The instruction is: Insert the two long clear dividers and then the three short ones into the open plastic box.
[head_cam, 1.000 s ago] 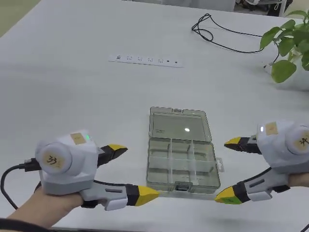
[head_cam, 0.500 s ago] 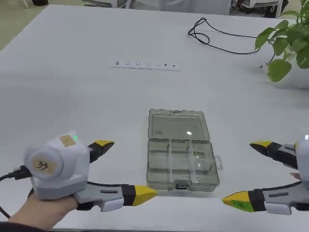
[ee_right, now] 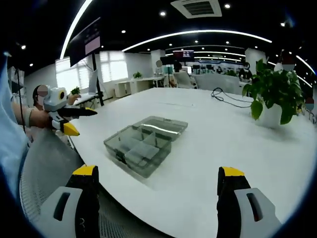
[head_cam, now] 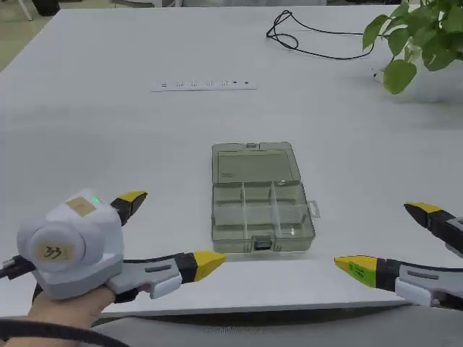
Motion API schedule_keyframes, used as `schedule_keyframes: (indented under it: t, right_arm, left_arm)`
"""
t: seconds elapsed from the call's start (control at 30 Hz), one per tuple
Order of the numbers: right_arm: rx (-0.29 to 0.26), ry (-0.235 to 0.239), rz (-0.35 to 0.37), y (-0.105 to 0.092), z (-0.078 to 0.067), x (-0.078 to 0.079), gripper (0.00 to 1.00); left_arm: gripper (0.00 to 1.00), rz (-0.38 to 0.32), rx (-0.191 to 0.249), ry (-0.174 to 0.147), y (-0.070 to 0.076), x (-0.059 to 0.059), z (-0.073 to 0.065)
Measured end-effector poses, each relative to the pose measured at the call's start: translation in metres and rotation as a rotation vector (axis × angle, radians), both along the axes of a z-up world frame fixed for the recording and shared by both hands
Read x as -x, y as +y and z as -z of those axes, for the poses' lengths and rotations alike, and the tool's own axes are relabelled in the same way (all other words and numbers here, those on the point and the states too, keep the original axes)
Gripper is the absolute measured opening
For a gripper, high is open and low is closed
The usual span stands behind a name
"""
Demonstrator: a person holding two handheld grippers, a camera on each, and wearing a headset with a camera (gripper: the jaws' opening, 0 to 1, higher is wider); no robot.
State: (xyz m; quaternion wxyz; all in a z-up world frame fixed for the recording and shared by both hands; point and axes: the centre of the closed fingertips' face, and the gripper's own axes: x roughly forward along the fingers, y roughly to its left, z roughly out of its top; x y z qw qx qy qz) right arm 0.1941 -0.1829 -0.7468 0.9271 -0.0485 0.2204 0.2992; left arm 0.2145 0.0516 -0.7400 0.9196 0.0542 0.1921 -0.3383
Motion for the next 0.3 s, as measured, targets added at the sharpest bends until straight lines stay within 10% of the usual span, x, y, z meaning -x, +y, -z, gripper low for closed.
schedule_keyframes:
  t: [0.3]
  right_arm:
    - [0.067, -0.105, 0.043, -0.013, -0.005, -0.013, 1.0]
  left_arm:
    - [1.0, -0.123, -0.067, -0.075, 0.016, -0.018, -0.003]
